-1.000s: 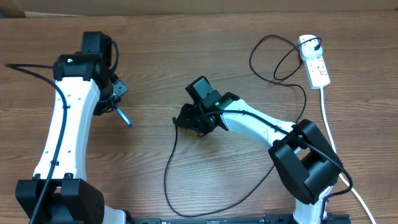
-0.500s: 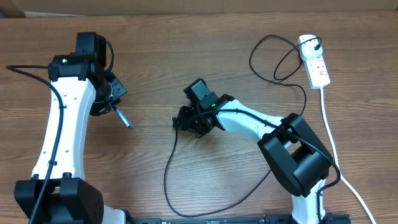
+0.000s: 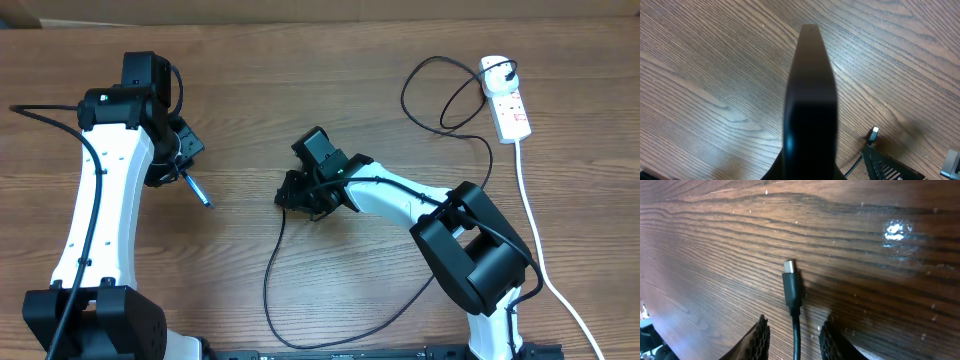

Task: Plug charger to phone and switch on socket
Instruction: 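Lower the right gripper and grasp the black cable near its USB-C plug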

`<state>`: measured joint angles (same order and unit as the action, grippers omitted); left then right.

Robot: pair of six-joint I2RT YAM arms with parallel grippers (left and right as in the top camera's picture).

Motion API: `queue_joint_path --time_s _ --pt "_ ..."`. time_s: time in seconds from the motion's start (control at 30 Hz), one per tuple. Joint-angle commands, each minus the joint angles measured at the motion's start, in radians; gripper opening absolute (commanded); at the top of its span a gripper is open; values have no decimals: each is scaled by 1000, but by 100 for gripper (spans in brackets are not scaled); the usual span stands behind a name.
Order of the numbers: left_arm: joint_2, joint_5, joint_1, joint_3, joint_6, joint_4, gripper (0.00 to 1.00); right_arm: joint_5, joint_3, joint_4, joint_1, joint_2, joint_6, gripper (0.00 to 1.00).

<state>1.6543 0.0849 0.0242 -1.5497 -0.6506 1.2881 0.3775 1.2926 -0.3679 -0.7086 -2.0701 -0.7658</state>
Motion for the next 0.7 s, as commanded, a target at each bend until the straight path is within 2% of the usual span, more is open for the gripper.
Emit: queue_joint_path --time_s 0.0,0.67 --pt "-7 -9 2 -8 16 3 4 3 -3 4 -4 -19 8 30" --pt "-7 -16 2 -8 16 0 4 -29 -3 45 -32 -23 8 28"
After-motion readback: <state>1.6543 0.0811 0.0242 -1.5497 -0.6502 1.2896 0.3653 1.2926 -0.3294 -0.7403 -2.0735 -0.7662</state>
